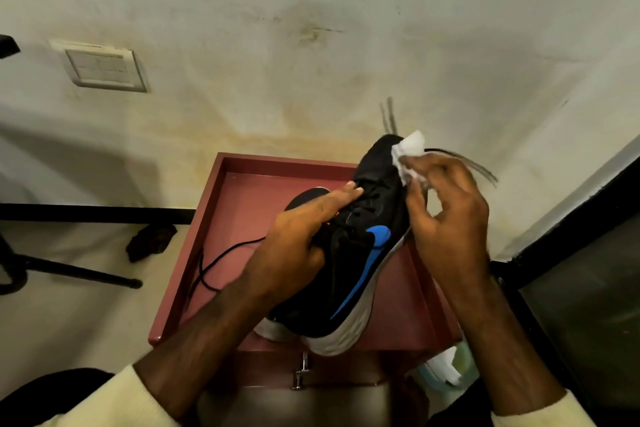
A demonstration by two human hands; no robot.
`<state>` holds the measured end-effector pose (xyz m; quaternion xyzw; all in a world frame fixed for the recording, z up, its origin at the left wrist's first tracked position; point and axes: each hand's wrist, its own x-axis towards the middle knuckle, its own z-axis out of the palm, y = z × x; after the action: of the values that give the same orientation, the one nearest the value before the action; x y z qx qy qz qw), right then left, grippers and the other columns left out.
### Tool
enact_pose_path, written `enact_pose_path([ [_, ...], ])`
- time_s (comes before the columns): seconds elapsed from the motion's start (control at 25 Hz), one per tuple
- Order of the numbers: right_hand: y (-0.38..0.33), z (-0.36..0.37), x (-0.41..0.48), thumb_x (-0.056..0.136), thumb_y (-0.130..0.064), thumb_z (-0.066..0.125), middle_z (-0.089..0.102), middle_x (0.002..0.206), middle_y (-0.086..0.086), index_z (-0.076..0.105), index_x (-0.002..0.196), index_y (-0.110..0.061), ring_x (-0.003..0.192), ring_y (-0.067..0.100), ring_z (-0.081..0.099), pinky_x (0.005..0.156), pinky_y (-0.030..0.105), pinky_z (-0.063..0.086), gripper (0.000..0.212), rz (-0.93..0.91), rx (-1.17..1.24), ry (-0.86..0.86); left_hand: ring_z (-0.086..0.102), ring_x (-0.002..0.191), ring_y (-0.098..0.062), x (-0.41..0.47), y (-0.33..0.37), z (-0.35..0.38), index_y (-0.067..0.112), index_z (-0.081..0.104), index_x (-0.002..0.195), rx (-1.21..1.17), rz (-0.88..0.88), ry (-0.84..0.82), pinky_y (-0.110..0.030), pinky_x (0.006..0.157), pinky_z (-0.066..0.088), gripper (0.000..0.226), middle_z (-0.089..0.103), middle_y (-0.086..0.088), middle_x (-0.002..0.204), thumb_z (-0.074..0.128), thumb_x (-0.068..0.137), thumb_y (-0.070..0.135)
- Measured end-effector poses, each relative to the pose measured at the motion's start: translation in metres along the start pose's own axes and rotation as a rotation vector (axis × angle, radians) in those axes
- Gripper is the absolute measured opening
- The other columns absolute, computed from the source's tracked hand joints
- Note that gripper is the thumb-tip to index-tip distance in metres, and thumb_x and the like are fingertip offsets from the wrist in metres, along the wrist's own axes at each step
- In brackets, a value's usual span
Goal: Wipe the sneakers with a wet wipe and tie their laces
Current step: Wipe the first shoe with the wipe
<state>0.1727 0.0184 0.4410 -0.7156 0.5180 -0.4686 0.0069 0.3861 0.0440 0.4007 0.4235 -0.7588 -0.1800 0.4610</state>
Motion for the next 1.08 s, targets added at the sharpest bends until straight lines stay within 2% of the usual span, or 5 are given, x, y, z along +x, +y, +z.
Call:
enact_pose_path([
  [0.36, -0.002, -0.02, 0.021, 0.1, -0.006, 0.064, 0.064, 0.126, 0.004, 0.072, 0.13, -0.016, 0.118, 0.024, 0.062, 0.098, 0.038, 0.055, 0.032, -0.013, -0.027, 0.126, 0.051, 0.14, -0.008, 0.01, 0.021, 0.003, 0.023, 0.053, 0.149, 0.179, 0.161, -0.011, -0.019, 0.106, 0.049, 0.087, 0.041, 0.006, 0.161, 0.063, 0.074, -0.021],
  [0.48, -0.02, -0.029, 0.034, 0.099, -0.004, 0.066, 0.066, 0.125, 0.004, 0.074, 0.127, -0.013, 0.121, 0.015, 0.062, 0.101, 0.027, 0.053, 0.031, -0.147, 0.05, 0.048, 0.059, 0.134, -0.017, 0.024, 0.025, -0.013, 0.021, 0.062, 0.142, 0.282, 0.291, 0.077, -0.032, 0.101, 0.056, 0.068, 0.047, 0.001, 0.157, 0.061, 0.085, -0.015],
  [0.72, -0.029, -0.009, 0.059, 0.097, -0.002, 0.064, 0.066, 0.125, 0.006, 0.073, 0.127, -0.014, 0.118, 0.026, 0.06, 0.098, 0.042, 0.053, 0.033, -0.168, -0.095, 0.146, 0.06, 0.128, -0.041, 0.025, 0.006, -0.031, 0.02, 0.073, 0.127, 0.544, 0.427, 0.007, -0.051, 0.087, 0.06, 0.035, 0.05, 0.001, 0.155, 0.055, 0.098, 0.01],
  [0.88, -0.029, 0.007, 0.047, 0.096, 0.001, 0.063, 0.064, 0.126, 0.002, 0.074, 0.128, -0.017, 0.123, 0.022, 0.059, 0.105, 0.038, 0.051, 0.038, -0.322, 0.031, -0.196, 0.058, 0.129, -0.045, 0.023, -0.01, -0.041, 0.023, 0.066, 0.13, 0.578, 0.425, -0.074, -0.054, 0.081, 0.06, 0.038, 0.049, 0.003, 0.156, 0.073, 0.093, 0.014],
  [1.08, -0.022, -0.002, 0.057, 0.099, -0.003, 0.063, 0.065, 0.127, 0.005, 0.073, 0.129, -0.016, 0.119, 0.026, 0.061, 0.1, 0.037, 0.052, 0.034, -0.152, -0.055, 0.058, 0.043, 0.144, -0.045, 0.022, -0.007, -0.041, 0.015, 0.071, 0.128, 0.571, 0.476, -0.086, -0.055, 0.095, 0.056, 0.032, 0.052, -0.001, 0.154, 0.07, 0.096, 0.012],
])
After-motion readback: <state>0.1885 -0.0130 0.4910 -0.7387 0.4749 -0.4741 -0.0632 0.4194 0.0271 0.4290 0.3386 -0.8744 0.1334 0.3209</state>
